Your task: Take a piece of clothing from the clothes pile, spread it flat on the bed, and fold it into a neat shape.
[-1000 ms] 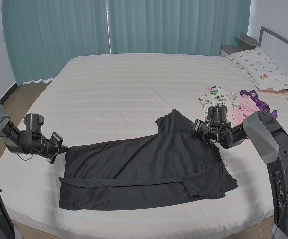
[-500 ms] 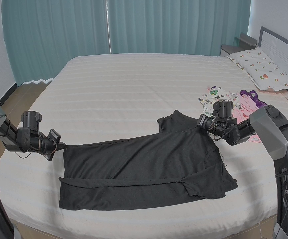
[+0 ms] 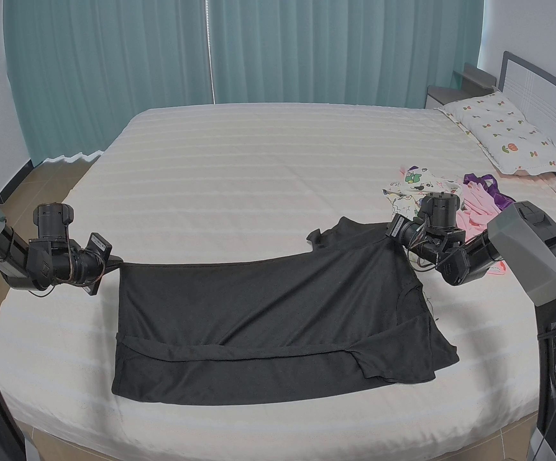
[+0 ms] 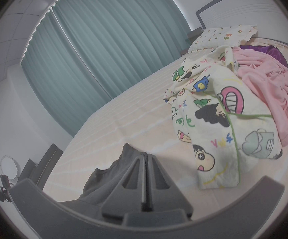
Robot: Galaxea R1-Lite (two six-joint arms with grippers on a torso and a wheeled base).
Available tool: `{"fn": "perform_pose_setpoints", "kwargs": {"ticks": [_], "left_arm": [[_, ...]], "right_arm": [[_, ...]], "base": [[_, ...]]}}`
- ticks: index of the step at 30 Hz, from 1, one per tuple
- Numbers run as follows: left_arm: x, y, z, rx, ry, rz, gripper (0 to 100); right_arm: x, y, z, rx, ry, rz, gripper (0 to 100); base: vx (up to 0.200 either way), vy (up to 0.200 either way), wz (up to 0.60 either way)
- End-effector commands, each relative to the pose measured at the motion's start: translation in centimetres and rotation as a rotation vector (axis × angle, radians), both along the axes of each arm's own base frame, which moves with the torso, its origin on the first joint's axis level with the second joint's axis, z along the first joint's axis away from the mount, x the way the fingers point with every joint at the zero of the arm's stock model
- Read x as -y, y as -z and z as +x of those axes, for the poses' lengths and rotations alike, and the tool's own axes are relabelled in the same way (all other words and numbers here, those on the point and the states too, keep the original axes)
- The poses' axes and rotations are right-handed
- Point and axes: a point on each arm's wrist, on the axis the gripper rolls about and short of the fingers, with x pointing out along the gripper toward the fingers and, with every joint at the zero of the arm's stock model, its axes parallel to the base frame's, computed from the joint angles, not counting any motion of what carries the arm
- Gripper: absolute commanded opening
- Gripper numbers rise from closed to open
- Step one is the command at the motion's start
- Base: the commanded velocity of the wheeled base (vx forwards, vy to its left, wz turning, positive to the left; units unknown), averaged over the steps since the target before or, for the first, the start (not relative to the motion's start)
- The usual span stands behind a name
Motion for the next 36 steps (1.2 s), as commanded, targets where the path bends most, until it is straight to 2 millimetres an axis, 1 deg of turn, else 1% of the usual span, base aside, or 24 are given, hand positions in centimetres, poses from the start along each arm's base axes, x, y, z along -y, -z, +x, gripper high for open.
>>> {"fn": "perform_pose_setpoints", "kwargs": {"ticks": [1,4,6,8,11,14,17,18,19,21,25,31,32,34,36], "left_arm": [[-0.1,-0.2,0.0,0.007,-0.003,0.001,0],[-0.1,-0.2,0.0,0.007,-0.005,0.003,0],[-0.5,-0.3,-0.2,0.010,-0.015,0.005,0],[-0.7,-0.7,-0.5,0.017,-0.020,0.007,0],[-0.9,-1.1,-0.9,0.023,-0.027,0.009,0],[-1.2,-1.9,-1.3,0.040,-0.034,0.012,0],[-1.2,-2.4,-1.5,0.052,-0.037,0.015,0],[-1.3,-2.9,-1.7,0.064,-0.036,0.021,0],[-1.3,-3.1,-1.8,0.070,-0.038,0.022,0],[-1.3,-3.4,-2.0,0.067,-0.033,0.027,0],[-1.2,-2.9,-2.4,0.016,0.000,0.062,0],[-1.8,-2.3,-2.9,-0.043,-0.002,0.061,0],[-2.1,-2.2,-3.1,-0.062,-0.002,0.066,0],[-2.4,-2.0,-3.4,-0.079,-0.003,0.072,0],[-2.6,-1.9,-4.2,-0.098,0.011,0.096,0]], "right_arm": [[1.1,-0.3,-0.1,0.003,0.022,0.001,0],[1.1,-0.4,-0.8,-0.007,0.019,0.010,0],[0.9,-0.3,-1.2,-0.006,0.011,0.028,0],[1.0,-0.3,-1.3,0.002,0.011,0.028,0],[1.3,-0.7,-1.3,0.014,0.019,0.032,0],[1.4,-1.7,-1.7,0.027,0.017,0.039,0],[1.4,-1.8,-2.0,0.025,0.009,0.041,0],[1.5,-2.5,-2.2,0.043,0.006,0.045,0],[1.5,-2.8,-2.3,0.041,0.006,0.043,0],[1.8,-2.6,-2.7,0.025,0.000,0.041,0],[2.0,-2.2,-3.5,-0.001,-0.019,0.037,0],[2.5,-2.6,-4.9,-0.030,-0.049,0.041,0],[2.5,-2.7,-5.7,-0.048,-0.079,0.039,0],[2.6,-2.7,-6.4,-0.059,-0.099,0.035,0],[2.7,-2.6,-7.5,-0.082,-0.121,0.023,0]], "base": [[0.000,0.000,0.00],[0.000,0.000,0.00],[0.000,0.000,0.00],[0.000,0.000,0.00],[0.000,0.000,0.00],[0.000,0.000,0.00],[0.000,0.000,0.00],[0.000,0.000,0.00],[0.000,0.000,0.00],[0.000,0.000,0.00],[0.000,0.000,0.00],[0.000,0.000,0.00],[0.000,0.000,0.00],[0.000,0.000,0.00],[0.000,0.000,0.00]]}}
